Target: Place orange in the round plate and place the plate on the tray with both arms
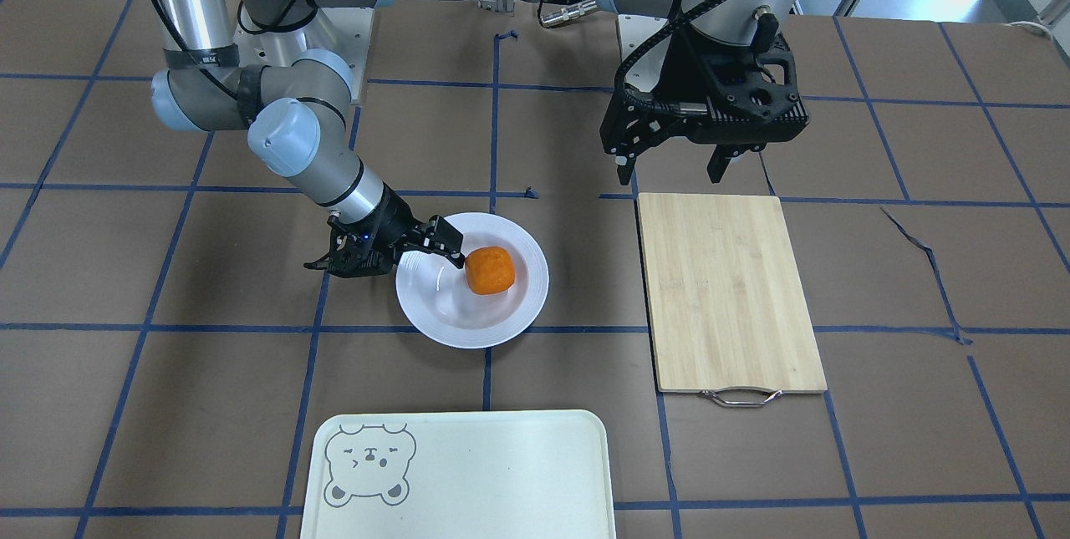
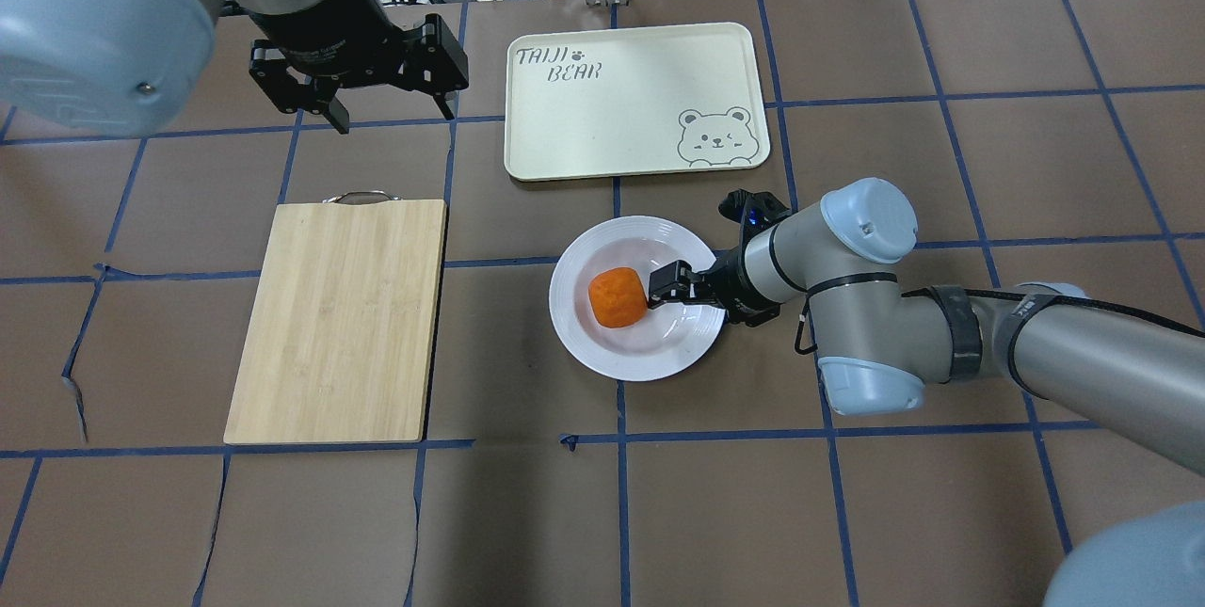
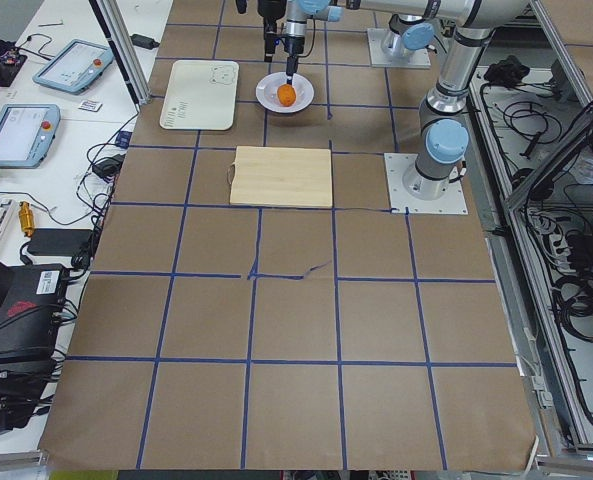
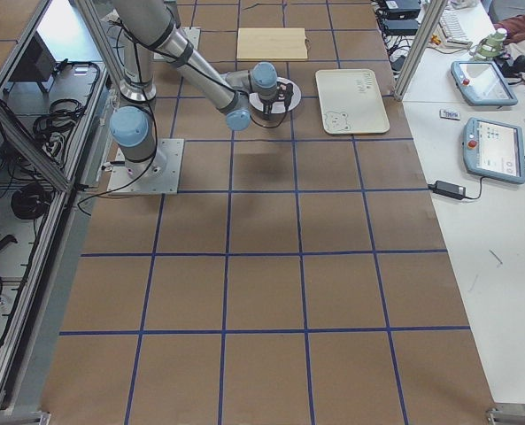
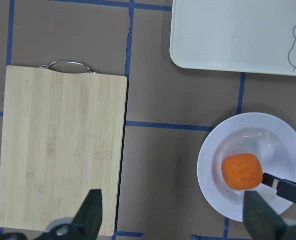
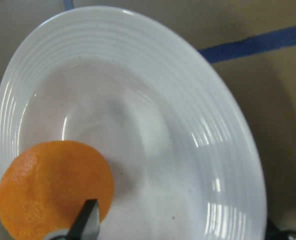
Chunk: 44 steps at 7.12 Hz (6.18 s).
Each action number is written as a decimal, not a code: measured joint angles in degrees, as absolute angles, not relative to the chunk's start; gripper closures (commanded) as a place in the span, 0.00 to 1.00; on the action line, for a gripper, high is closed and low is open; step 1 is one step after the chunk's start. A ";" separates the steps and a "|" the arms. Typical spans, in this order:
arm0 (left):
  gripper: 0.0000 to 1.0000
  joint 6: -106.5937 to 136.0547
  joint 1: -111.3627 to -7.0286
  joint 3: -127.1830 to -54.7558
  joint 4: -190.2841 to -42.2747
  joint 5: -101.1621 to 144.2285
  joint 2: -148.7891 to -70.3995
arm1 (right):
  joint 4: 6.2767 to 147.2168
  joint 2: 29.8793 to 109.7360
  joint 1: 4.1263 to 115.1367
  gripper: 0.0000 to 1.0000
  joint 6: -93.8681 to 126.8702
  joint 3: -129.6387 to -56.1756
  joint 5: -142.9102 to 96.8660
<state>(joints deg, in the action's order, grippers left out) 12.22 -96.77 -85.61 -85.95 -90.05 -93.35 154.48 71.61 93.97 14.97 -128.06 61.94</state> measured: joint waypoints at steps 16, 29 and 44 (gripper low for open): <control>0.00 12.21 -96.77 -85.69 -85.96 -90.16 -93.06 | 147.49 64.52 91.19 0.98 19.87 -104.23 61.58; 0.00 12.30 -96.77 -85.62 -86.27 -90.27 -92.82 | 113.20 53.96 86.81 0.00 4.21 -68.02 81.09; 0.00 12.26 -96.77 -85.69 -86.22 -90.26 -92.81 | 99.48 85.66 90.70 0.00 -1.15 -83.12 89.60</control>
